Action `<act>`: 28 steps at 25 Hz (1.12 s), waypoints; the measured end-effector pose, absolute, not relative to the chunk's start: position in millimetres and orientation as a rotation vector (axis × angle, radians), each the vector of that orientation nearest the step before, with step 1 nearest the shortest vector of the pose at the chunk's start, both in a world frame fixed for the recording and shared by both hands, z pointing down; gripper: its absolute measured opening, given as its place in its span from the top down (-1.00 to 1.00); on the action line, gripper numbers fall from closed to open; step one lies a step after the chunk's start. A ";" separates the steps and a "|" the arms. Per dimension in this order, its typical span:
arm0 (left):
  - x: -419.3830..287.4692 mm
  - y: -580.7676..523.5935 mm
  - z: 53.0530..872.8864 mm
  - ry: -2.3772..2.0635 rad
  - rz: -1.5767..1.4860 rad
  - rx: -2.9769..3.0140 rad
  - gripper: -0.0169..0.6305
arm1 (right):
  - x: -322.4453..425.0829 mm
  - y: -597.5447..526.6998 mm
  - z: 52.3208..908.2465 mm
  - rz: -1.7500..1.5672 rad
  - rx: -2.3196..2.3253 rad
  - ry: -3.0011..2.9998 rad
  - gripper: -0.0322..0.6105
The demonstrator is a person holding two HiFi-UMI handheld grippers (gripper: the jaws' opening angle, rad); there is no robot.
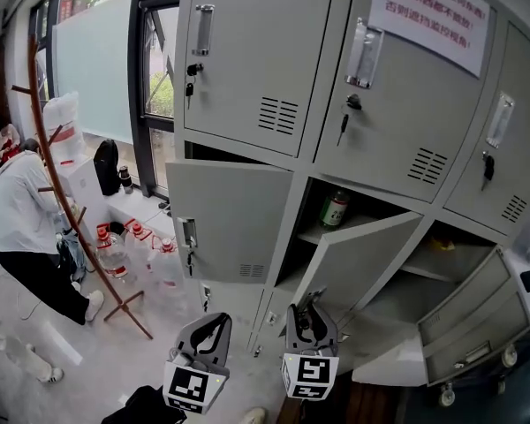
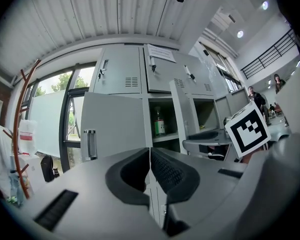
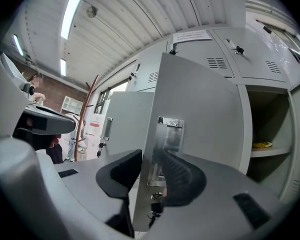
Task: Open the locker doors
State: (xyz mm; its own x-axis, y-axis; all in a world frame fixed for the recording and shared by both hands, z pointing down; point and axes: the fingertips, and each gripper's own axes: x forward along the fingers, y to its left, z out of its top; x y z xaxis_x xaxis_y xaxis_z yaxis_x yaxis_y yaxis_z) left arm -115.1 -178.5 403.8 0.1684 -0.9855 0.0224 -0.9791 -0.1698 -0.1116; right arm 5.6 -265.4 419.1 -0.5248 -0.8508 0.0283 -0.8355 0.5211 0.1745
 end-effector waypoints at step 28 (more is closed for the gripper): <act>-36.1 -147.5 417.0 1.610 -0.074 -2.607 0.87 | 107.4 -182.2 423.6 -0.221 1.796 -2.391 0.52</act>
